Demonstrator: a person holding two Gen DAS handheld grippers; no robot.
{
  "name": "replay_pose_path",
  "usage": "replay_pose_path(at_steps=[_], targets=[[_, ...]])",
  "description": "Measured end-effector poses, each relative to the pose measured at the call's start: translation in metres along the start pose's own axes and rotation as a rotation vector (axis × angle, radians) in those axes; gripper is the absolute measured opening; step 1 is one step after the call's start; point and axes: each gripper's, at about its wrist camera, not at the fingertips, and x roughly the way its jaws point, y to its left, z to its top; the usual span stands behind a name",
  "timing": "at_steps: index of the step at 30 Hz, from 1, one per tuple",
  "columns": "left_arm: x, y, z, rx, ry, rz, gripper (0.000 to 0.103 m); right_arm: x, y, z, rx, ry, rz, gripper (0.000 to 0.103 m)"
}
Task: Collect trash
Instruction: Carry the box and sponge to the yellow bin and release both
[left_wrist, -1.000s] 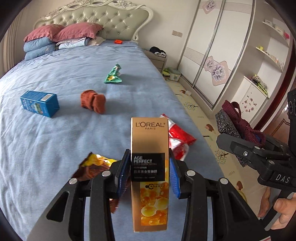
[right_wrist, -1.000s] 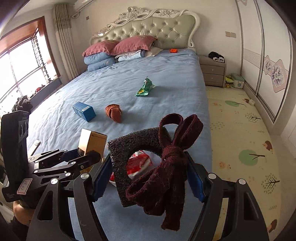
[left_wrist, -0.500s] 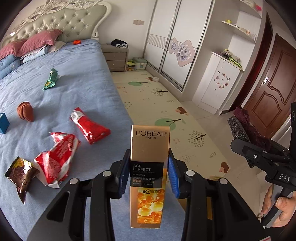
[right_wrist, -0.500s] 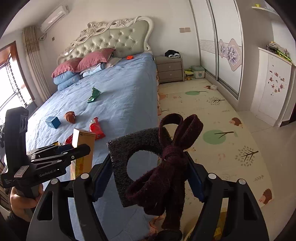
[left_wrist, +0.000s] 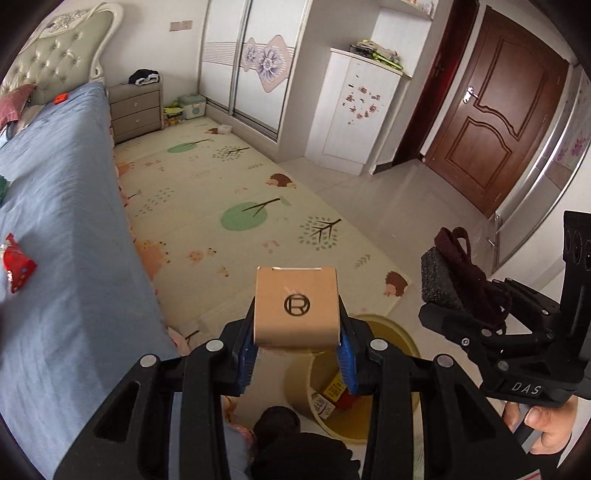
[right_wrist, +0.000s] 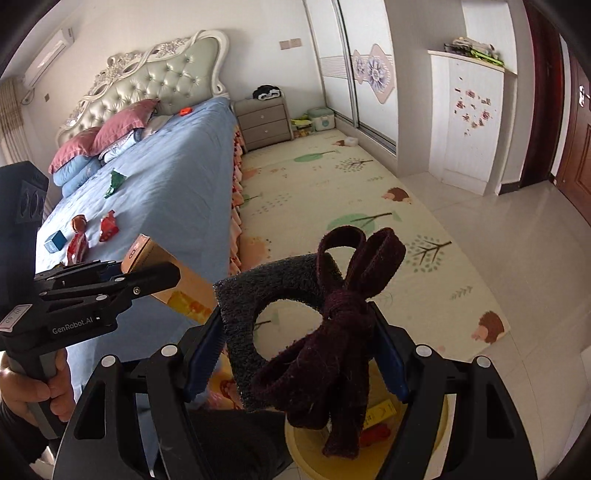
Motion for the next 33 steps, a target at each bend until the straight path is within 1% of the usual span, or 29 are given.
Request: replay_pose_path(at_steps=[5,9,13,16,19,21,22,23,24,25,26,27,33], targets=[[0.041,-0.051,-0.017,0.057,0.078,-0.048,0.037,-0.001,-0.045,-0.041,0.073,0.05,-0.037,0.071],[0.074,-0.08,-0.038,0.094,0.152,-0.055,0.037,0.009,-0.073,-0.072,0.122,0.099,-0.053,0.071],[0.105,-0.093,-0.055,0.119,0.22,-0.04,0.037,0.021,-0.089,-0.097,0.143,0.148,-0.072,0.071],[0.12,-0.095,-0.065,0.128,0.259,-0.032,0.037,0.031,-0.098,-0.112,0.16,0.179,-0.076,0.071],[0.131,-0.098,-0.071,0.142,0.282,-0.029,0.037,0.039,-0.104,-0.12,0.17,0.203,-0.075,0.071],[0.138,-0.101,-0.073,0.16,0.302,-0.042,0.038,0.043,-0.106,-0.122,0.167,0.207,-0.08,0.073],[0.141,-0.102,-0.073,0.172,0.313,-0.04,0.045,0.045,-0.107,-0.122,0.164,0.211,-0.082,0.078],[0.142,-0.103,-0.073,0.181,0.313,-0.023,0.074,0.05,-0.108,-0.123,0.156,0.234,-0.089,0.085],[0.142,-0.104,-0.073,0.192,0.305,0.01,0.089,0.053,-0.11,-0.124,0.151,0.251,-0.11,0.088],[0.139,-0.103,-0.073,0.2,0.283,0.05,0.097,0.054,-0.112,-0.125,0.151,0.253,-0.128,0.089],[0.136,-0.102,-0.072,0.206,0.27,0.077,0.097,0.055,-0.114,-0.126,0.159,0.257,-0.129,0.089],[0.135,-0.101,-0.071,0.207,0.27,0.085,0.097,0.056,-0.117,-0.127,0.17,0.264,-0.127,0.089],[0.123,-0.09,-0.064,0.168,0.262,0.068,0.097,0.048,-0.117,-0.129,0.194,0.247,-0.12,0.089]])
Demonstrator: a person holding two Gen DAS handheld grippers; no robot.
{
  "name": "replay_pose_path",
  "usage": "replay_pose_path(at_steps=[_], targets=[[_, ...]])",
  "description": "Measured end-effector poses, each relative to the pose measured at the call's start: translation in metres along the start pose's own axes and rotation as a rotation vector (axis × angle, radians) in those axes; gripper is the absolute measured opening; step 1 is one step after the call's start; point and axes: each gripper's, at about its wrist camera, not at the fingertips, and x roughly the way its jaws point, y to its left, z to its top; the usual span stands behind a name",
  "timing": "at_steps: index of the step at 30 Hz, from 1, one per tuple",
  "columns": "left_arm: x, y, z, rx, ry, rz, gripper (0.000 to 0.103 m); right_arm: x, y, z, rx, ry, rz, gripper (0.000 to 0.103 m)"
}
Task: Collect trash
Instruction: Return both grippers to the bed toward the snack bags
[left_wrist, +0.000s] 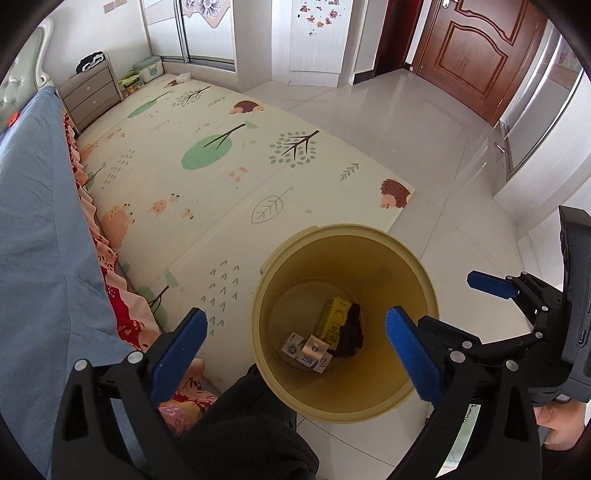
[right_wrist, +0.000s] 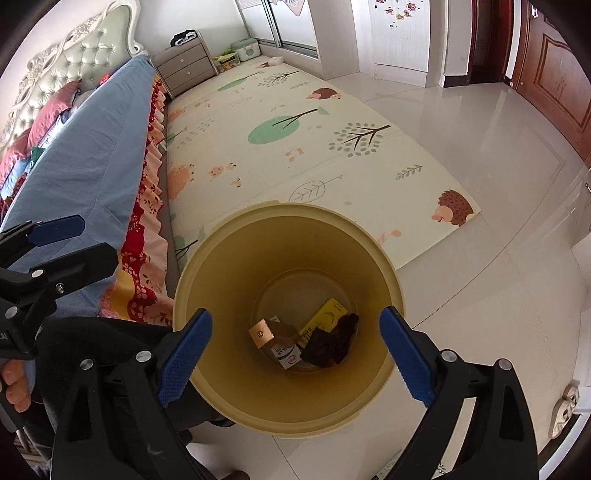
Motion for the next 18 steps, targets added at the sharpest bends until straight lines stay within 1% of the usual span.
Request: replay_pose_path(at_steps=[5,10,14,18], targets=[[-0.016,0.007,0.002,-0.02,-0.019,-0.031,0.097,-0.014,0.013,0.009,-0.035,-0.027,-0.001,0.089],[-0.045,0.016,0.002,-0.032,-0.072,-0.048,0.097,-0.032,0.034,0.022,-0.074,-0.06,0.006,0.089],[-0.078,0.035,0.001,-0.066,-0.13,-0.059,0.097,-0.047,0.058,0.033,-0.109,-0.09,0.042,0.089],[-0.115,0.065,-0.006,-0.102,-0.209,-0.035,0.097,-0.062,0.095,0.045,-0.165,-0.133,0.064,0.089]])
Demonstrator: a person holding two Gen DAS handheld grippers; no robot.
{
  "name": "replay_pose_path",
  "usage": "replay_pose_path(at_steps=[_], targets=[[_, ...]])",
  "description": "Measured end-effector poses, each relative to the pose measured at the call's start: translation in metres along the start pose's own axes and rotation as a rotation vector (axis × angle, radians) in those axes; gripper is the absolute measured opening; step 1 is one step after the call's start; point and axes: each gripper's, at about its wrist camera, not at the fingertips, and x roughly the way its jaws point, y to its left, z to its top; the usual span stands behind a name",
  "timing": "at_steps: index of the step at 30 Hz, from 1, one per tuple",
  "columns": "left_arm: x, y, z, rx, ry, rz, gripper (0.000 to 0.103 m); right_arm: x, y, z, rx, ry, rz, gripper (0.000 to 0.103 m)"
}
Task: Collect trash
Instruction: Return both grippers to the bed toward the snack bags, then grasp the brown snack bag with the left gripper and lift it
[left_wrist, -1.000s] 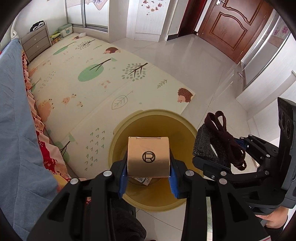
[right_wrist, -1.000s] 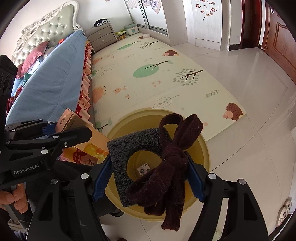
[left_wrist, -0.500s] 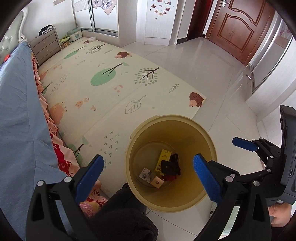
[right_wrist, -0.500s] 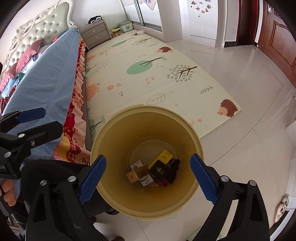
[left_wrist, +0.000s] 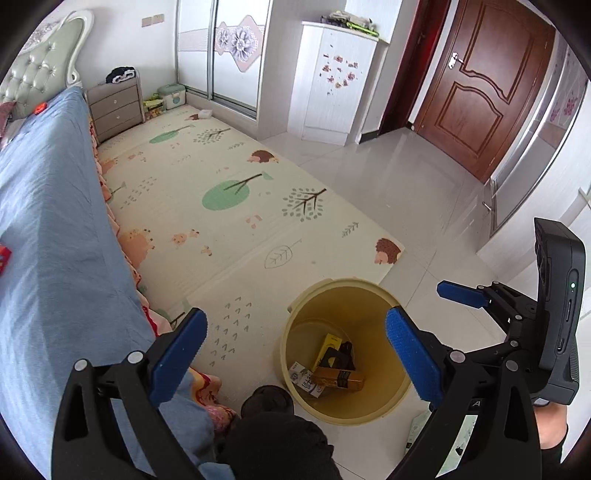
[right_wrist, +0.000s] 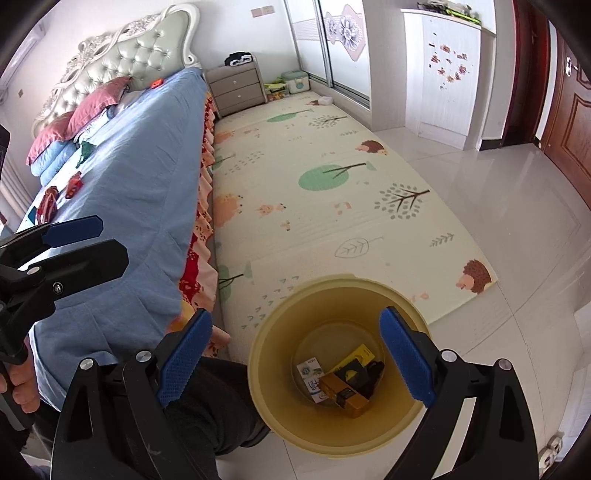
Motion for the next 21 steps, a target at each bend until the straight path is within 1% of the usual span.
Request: replay_pose_path(at_steps=[4,10,14,16,21], targets=[[-0.038,0.042,-0.002,-0.032,-0.07,0.081,0.097,-0.004,0.041,0.022,-0.06,-0.039,0.033,0.089],[-0.096,0.118,-0.015,-0.104,-0.148,0.221,0.098,-0.003,0.119,0.053,-0.159,-0.077,0.125,0.089],[-0.13,0.172,-0.027,-0.172,-0.179,0.305,0.098,0.001,0.179,0.071,-0.231,-0.099,0.207,0.089],[-0.145,0.199,-0.035,-0.221,-0.193,0.343,0.098,0.005,0.207,0.078,-0.258,-0.105,0.249,0.089],[-0.173,0.263,-0.059,-0.323,-0.204,0.433,0.098,0.024,0.27,0.092,-0.313,-0.091,0.336,0.089]])
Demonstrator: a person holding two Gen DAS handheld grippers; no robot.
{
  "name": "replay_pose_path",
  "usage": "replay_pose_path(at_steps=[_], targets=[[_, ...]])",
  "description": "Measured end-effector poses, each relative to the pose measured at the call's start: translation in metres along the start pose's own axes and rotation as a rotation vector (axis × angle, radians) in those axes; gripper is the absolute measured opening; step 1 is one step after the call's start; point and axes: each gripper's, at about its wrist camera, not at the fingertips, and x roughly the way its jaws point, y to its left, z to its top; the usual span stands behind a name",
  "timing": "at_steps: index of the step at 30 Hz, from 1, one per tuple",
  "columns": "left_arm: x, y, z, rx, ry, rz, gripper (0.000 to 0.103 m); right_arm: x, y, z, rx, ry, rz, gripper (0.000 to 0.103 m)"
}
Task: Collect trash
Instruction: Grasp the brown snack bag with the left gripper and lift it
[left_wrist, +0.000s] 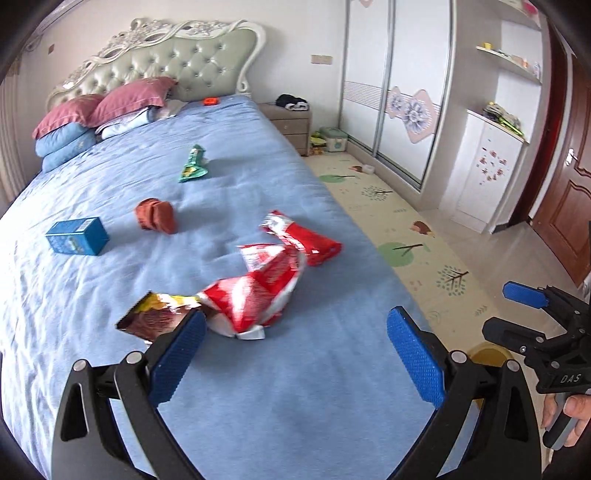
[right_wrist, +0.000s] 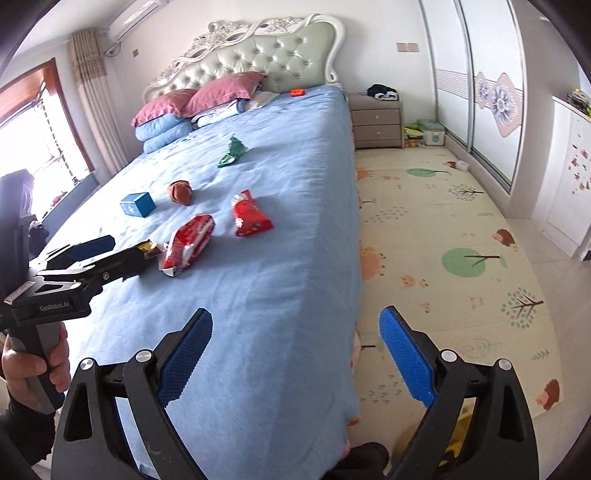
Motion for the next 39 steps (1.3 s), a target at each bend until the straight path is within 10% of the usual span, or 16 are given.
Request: replay_pose_path(at_steps=[9,18,23,39], targets=[[0.02,0.084,-0.014,-0.085,0.053,0.102,0.098,0.055,0.048,0.029,-0.04,0.039,0.086,0.089],[0.055,0.082,-0.018,0.026,0.094,0.116,0.098,0.093,0.057,0.052,-0.046,0.069,0.098,0.089],[0.075,0.095,-0.017,0.019,0.15,0.079,0.063,0.111,0.054,0.068,-0.033,0.072,0.097,0.089],[0.089,0.139,-0.012,-0.082,0.152,-0.064,0.029,0.151,0.052,0.087,-0.032,0.109,0.114,0.089]])
